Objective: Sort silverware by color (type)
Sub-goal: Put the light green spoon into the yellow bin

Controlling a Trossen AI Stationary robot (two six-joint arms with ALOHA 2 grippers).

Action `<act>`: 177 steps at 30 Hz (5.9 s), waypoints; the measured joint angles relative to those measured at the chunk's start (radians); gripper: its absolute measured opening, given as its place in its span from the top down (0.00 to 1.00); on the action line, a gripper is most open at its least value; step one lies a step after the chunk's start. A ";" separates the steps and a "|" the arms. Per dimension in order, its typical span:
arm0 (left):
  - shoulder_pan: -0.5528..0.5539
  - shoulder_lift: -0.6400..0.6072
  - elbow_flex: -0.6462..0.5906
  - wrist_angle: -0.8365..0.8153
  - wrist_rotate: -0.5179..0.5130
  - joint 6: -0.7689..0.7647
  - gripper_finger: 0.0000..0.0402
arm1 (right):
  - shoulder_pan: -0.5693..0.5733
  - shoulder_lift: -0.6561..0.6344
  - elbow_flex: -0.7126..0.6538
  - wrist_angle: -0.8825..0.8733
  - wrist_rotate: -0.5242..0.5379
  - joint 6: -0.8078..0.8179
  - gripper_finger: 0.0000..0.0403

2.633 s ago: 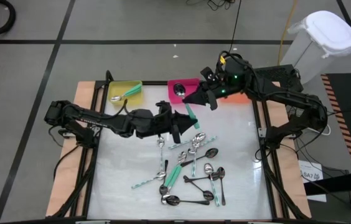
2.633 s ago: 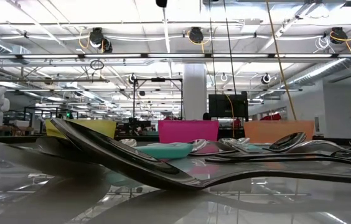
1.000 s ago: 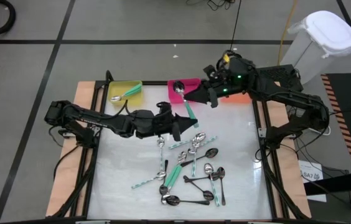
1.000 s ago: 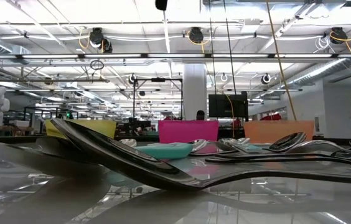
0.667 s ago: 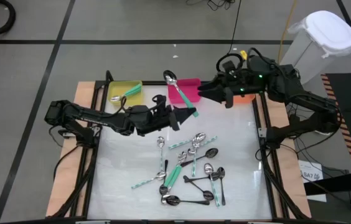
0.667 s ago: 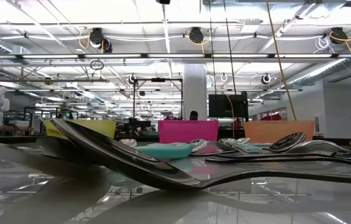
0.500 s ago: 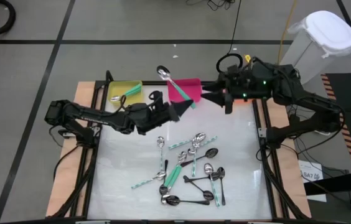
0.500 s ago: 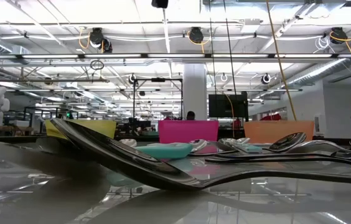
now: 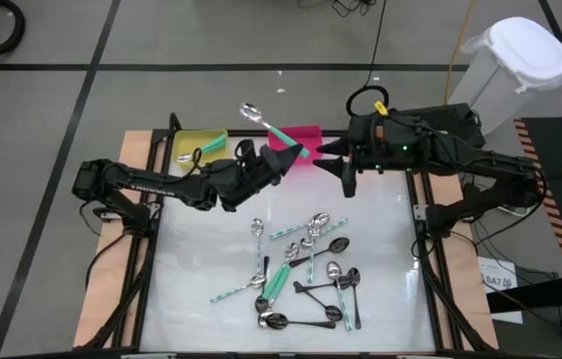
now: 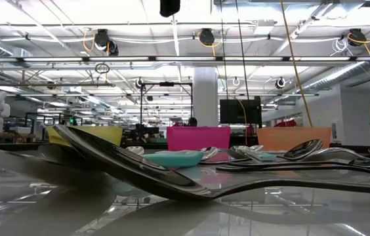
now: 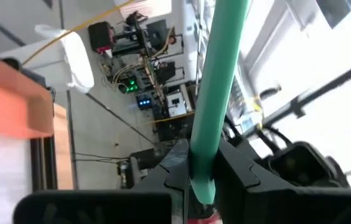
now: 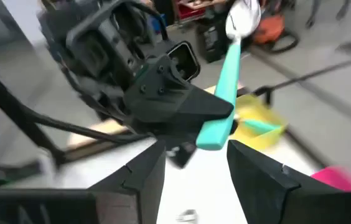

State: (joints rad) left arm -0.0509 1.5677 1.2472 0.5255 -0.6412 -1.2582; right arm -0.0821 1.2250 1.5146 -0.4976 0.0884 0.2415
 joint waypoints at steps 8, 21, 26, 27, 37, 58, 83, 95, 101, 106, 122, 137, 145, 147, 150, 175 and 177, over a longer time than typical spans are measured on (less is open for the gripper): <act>0.011 0.000 0.000 0.001 -0.019 -0.023 0.89 | 0.032 0.003 0.000 0.000 0.126 -0.138 0.59; 0.026 0.000 0.000 -0.005 -0.041 -0.019 0.89 | 0.030 0.089 0.000 0.052 0.203 -0.236 0.59; 0.024 0.000 0.000 -0.005 -0.040 0.001 0.89 | 0.030 0.093 0.000 0.086 0.227 -0.245 0.59; 0.024 0.000 0.000 -0.005 -0.041 0.003 0.89 | 0.030 0.092 0.000 0.089 0.230 -0.252 0.59; 0.024 0.000 0.000 -0.005 -0.041 -0.003 0.89 | 0.030 0.108 0.000 0.110 0.225 -0.257 0.59; 0.024 0.000 0.000 -0.006 -0.040 -0.004 0.87 | 0.029 0.131 0.000 0.127 0.237 -0.235 0.82; -0.020 -0.115 -0.001 -0.127 0.171 0.340 0.34 | -0.003 -0.038 -0.001 -0.060 0.249 -0.123 0.82; -0.049 -0.208 0.393 -0.861 0.317 0.818 0.34 | -0.004 -0.043 0.000 -0.143 0.127 -0.018 0.82; -0.016 -0.061 0.830 -1.437 0.365 0.918 0.34 | 0.011 0.027 0.000 -0.135 0.069 0.045 0.81; -0.004 0.054 1.086 -1.772 0.411 1.001 0.34 | 0.039 0.095 0.000 -0.058 0.000 0.054 0.82; -0.029 0.182 1.095 -1.982 0.549 1.216 0.34 | 0.096 0.202 0.000 0.036 -0.013 0.071 0.82; 0.085 0.278 1.092 -1.946 0.663 1.254 0.37 | 0.111 0.210 0.000 0.052 -0.014 -0.086 0.82; 0.079 0.327 1.092 -1.926 0.666 1.195 0.53 | 0.111 0.210 0.000 0.046 -0.016 -0.126 0.82; 0.072 0.329 1.092 -1.930 0.664 1.185 0.57 | 0.111 0.210 0.000 0.043 -0.028 -0.131 0.82; 0.061 0.336 1.094 -1.921 0.662 1.170 0.63 | 0.111 0.210 0.000 0.043 -0.044 -0.131 0.82; 0.059 0.314 1.093 -2.048 0.476 1.250 0.80 | 0.110 0.207 0.001 -0.055 0.050 0.042 0.60; 0.084 0.307 1.094 -2.052 0.458 1.267 0.80 | 0.110 0.199 0.000 -0.085 0.096 0.074 0.58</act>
State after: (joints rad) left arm 0.0336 1.8746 2.3408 -1.5262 -0.1833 0.0086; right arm 0.0277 1.4243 1.5146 -0.5825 0.1845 0.3155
